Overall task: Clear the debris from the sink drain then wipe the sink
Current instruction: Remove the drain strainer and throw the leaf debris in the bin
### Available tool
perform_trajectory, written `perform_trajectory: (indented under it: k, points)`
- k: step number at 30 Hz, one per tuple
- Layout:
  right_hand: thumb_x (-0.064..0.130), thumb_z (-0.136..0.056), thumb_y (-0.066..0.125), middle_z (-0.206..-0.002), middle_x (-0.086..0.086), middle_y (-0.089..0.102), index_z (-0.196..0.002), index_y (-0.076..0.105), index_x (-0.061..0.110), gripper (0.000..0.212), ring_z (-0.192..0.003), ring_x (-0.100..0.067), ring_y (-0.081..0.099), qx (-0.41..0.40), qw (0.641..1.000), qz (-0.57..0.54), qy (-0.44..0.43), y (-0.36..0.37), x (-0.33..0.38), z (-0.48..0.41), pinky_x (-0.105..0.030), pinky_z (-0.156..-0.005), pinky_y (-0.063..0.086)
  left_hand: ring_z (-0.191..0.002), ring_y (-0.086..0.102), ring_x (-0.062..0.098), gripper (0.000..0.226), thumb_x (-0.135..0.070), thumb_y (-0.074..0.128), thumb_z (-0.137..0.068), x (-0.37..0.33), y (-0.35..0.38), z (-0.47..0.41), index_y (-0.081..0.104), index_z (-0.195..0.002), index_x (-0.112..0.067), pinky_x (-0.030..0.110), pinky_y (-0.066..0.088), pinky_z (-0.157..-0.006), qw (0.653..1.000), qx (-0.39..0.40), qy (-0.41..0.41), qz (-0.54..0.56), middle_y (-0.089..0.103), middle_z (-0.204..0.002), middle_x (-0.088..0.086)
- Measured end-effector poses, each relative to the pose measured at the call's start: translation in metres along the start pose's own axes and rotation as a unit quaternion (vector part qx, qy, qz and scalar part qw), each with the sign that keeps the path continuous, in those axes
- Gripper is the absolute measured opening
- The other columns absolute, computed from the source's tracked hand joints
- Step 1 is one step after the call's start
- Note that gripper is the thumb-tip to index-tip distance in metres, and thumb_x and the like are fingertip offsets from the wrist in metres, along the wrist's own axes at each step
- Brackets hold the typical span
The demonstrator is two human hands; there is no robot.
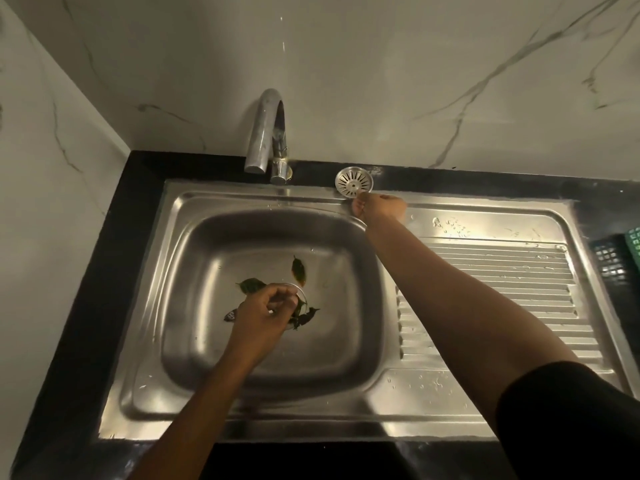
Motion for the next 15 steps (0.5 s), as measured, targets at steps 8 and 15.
perform_trajectory:
  k: [8, 15]
  points:
    - [0.001, -0.085, 0.081, -0.068, -0.017, 0.064, -0.074, 0.066, -0.005, 0.020, -0.050, -0.021, 0.058, 0.071, 0.992, -0.100, -0.004, -0.010, -0.006, 0.002, -0.027, -0.055, 0.050, -0.107, 0.073, 0.013, 0.012, -0.024, 0.071, -0.098, 0.010, -0.012, -0.005, 0.077, -0.107, -0.029, 0.026, 0.058, -0.086, 1.000, -0.010, -0.019, 0.007, 0.078, -0.112, -0.006]
    - [0.017, -0.093, 0.074, -0.076, -0.001, 0.078, -0.080, 0.078, 0.018, 0.013, -0.068, -0.013, 0.075, 0.175, 0.955, 0.147, -0.189, -0.031, -0.047, 0.067, -0.022, -0.066, 0.061, -0.101, 0.076, 0.022, 0.014, -0.013, 0.071, -0.097, 0.017, -0.032, -0.009, 0.079, -0.109, -0.016, 0.049, 0.062, -0.095, 0.997, -0.055, -0.039, 0.037, 0.080, -0.106, 0.001]
Point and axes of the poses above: each hand's wrist, its own z-axis away from the middle knuckle, its own y-axis out of the palm, x = y × z, the point moved 2 cm from there along -z, towards the middle knuckle
